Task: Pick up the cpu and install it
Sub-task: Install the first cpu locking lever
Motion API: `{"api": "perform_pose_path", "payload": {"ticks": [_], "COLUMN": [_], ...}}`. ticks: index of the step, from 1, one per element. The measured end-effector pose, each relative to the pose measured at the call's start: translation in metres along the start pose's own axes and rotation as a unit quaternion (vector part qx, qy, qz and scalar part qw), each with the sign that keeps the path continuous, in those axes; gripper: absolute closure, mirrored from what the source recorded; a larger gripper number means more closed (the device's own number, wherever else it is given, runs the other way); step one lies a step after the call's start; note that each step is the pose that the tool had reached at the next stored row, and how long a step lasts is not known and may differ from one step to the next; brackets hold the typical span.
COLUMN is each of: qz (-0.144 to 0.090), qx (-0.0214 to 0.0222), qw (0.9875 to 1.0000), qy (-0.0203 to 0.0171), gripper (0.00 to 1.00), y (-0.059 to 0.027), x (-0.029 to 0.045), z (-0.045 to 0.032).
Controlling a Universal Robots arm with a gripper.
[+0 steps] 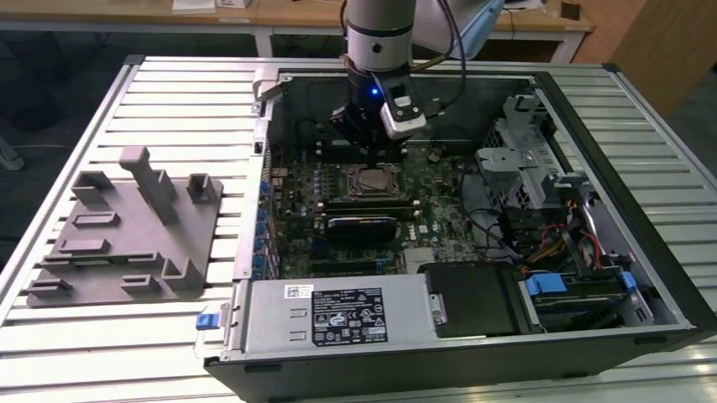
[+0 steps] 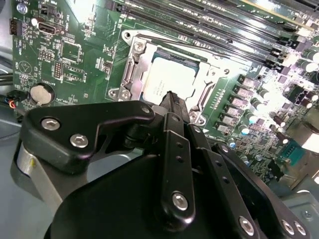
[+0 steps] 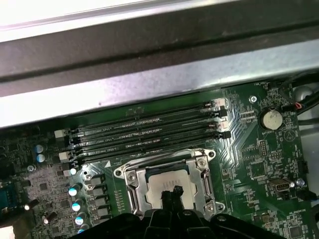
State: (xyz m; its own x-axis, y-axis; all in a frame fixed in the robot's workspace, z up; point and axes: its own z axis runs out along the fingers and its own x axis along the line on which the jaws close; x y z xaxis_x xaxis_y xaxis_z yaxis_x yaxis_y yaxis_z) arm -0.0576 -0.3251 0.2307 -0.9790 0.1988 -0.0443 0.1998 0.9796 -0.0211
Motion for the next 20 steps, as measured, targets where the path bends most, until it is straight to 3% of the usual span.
{"api": "perform_pose_path", "payload": {"ticks": [7,20], "qz": [-0.011,-0.017], "qx": [-0.0045,-0.0049], "qw": [0.9999,0.9998], "qy": [0.0006,0.0005], "gripper": [0.89,0.89], "y": [0.0003,-0.0109], "x": [-0.0033,-0.0061], "z": [0.0005,0.0015]}}
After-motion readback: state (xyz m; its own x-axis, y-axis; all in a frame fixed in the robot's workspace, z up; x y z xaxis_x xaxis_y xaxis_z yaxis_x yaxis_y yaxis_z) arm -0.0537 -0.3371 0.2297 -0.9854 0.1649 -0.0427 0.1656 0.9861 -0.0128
